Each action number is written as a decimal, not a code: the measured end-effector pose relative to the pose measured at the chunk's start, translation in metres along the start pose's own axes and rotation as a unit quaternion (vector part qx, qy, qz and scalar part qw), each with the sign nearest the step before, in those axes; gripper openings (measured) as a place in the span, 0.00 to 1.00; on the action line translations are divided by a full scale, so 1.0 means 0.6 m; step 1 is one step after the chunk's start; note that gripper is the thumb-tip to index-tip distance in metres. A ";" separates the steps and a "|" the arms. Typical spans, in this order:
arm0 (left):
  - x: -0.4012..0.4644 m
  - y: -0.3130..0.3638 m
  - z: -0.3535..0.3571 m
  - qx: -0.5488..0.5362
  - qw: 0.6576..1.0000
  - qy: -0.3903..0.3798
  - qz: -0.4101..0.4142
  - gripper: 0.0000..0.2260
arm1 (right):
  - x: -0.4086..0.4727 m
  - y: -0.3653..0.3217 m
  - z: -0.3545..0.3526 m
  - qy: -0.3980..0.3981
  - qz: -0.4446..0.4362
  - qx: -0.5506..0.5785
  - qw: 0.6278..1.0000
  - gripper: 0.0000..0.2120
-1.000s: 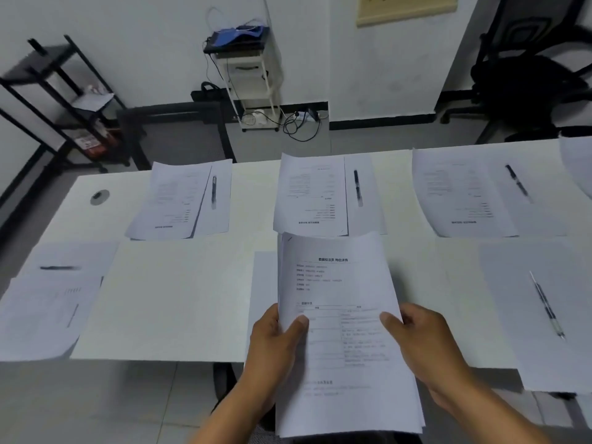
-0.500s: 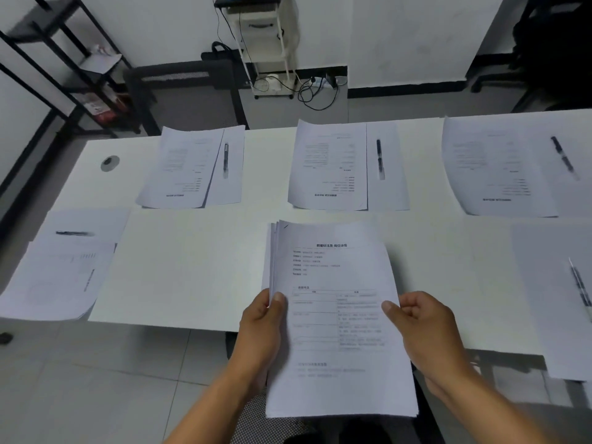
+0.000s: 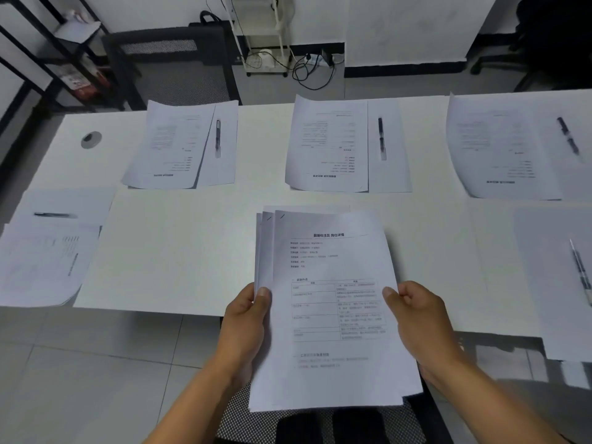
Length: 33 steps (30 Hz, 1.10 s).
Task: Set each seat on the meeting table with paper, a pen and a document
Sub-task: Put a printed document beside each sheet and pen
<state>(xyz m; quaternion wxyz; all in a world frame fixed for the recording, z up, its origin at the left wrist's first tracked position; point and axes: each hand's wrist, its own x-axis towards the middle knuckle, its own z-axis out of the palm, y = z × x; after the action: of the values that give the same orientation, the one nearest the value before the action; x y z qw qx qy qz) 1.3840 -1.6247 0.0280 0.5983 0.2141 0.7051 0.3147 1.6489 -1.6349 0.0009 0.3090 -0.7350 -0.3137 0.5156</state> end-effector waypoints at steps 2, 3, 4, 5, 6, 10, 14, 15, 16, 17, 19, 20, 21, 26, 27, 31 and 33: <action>-0.002 0.000 -0.003 0.003 1.000 0.007 -0.001 0.12 | 0.007 0.003 0.000 0.015 -0.006 -0.018 1.000 0.16; -0.002 0.001 -0.006 0.004 1.000 0.007 0.000 0.12 | 0.011 0.006 -0.002 0.022 -0.007 -0.024 0.999 0.15; 0.000 0.002 -0.008 0.005 1.000 0.009 0.000 0.12 | 0.017 0.008 -0.004 0.030 -0.008 -0.026 0.999 0.16; 0.001 0.003 -0.012 0.006 1.000 0.012 0.001 0.12 | 0.023 0.010 -0.006 0.039 -0.008 -0.028 0.999 0.16; 0.003 0.003 -0.017 0.007 1.000 0.016 0.002 0.12 | 0.030 0.013 -0.009 0.048 -0.009 -0.032 0.998 0.16; 0.011 0.004 -0.034 0.010 0.999 0.046 0.004 0.11 | 0.064 0.026 -0.024 0.089 -0.019 -0.046 0.995 0.16; 0.015 0.004 -0.059 -0.003 0.997 0.073 -0.007 0.11 | 0.095 0.032 -0.041 0.114 -0.010 -0.066 0.991 0.17; 0.015 0.005 -0.066 -0.006 0.997 0.079 -0.009 0.11 | 0.101 0.033 -0.043 0.116 -0.008 -0.075 0.990 0.17; 0.015 0.006 -0.072 -0.007 0.996 0.084 -0.009 0.11 | 0.105 0.033 -0.045 0.119 -0.007 -0.084 0.989 0.16; 0.016 0.007 -0.077 -0.008 0.996 0.089 -0.008 0.11 | 0.108 0.034 -0.047 0.122 -0.007 -0.093 0.988 0.15; 0.017 0.010 -0.085 -0.007 0.995 0.099 -0.005 0.11 | 0.111 0.035 -0.048 0.127 -0.010 -0.116 0.985 0.13; 0.017 0.012 -0.088 -0.007 0.995 0.102 -0.005 0.11 | 0.112 0.036 -0.049 0.129 -0.010 -0.127 0.983 0.13; 0.017 0.013 -0.090 -0.008 0.995 0.103 -0.005 0.11 | 0.111 0.037 -0.050 0.131 -0.010 -0.135 0.982 0.12; 0.011 0.018 -0.093 -0.019 0.995 0.103 0.003 0.11 | 0.112 0.040 -0.046 0.130 -0.006 -0.144 0.981 0.12; 0.010 0.019 -0.093 -0.019 0.995 0.101 0.004 0.11 | 0.112 0.040 -0.044 0.130 -0.004 -0.143 0.981 0.12; 0.004 0.020 -0.087 -0.014 0.995 0.095 0.004 0.11 | 0.117 0.036 -0.032 0.130 -0.001 -0.137 0.982 0.12; 0.002 0.019 -0.083 -0.013 0.996 0.091 0.003 0.11 | 0.122 0.033 -0.027 0.126 0.003 -0.131 0.983 0.12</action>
<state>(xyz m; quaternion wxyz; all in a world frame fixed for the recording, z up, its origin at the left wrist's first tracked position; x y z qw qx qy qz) 1.3342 -1.6250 0.0394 0.5332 0.1793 0.7519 0.3438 1.6869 -1.5921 -0.0511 0.2456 -0.8293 -0.3347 0.3741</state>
